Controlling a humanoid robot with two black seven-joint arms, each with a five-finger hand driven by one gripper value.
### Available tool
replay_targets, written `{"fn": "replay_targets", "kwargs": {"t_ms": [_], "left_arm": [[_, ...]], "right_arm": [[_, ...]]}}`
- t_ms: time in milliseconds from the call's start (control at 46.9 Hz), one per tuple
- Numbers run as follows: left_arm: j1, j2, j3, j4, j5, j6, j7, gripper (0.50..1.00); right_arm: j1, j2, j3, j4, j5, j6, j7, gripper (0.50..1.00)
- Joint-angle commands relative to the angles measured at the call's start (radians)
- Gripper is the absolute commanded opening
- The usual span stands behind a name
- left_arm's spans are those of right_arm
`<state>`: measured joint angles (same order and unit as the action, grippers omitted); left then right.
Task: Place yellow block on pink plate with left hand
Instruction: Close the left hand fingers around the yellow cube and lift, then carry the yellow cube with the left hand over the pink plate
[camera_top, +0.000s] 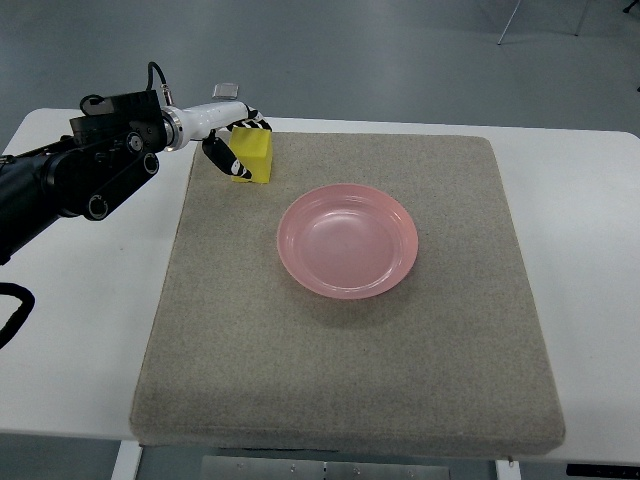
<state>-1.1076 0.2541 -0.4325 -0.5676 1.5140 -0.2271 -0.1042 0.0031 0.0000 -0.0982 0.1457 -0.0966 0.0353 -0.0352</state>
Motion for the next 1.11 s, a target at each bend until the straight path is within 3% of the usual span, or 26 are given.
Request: {"fn": "replay_targets", "kwargs": {"t_ms": [0,235,470,619,811,896,1088], "left_arm": [[0.0,0.001,0.001,0.0,0.0,0.0,0.0,0.827],[0.0,0.001,0.001,0.0,0.0,0.0,0.0,0.819],[0.0,0.001,0.001,-0.001,0.003,0.0,0.0,0.621],[-0.001,0.001,0.001,-0.008,0.003,0.002,0.0,0.557],[-0.027,0.028,-0.009,-0.044,-0.006,0.0,0.0,0.516],[-0.046,0.062,-0.009,-0.09,-0.017,-0.014,0.0,0.5],[-0.055,0.188,-0.009,-0.336,-0.028,-0.058,0.0,0.5]], "right_arm": [[0.0,0.0,0.0,0.0,0.0,0.0,0.0,0.924],[0.0,0.0,0.0,0.0,0.0,0.0,0.0,0.924],[0.0,0.0,0.0,0.0,0.0,0.0,0.0,0.924],[-0.002,0.0,0.0,0.0,0.0,0.0,0.0,0.924],[0.0,0.0,0.0,0.0,0.0,0.0,0.0,0.924],[0.0,0.0,0.0,0.0,0.0,0.0,0.0,0.924],[-0.002,0.0,0.0,0.0,0.0,0.0,0.0,0.924]]}}
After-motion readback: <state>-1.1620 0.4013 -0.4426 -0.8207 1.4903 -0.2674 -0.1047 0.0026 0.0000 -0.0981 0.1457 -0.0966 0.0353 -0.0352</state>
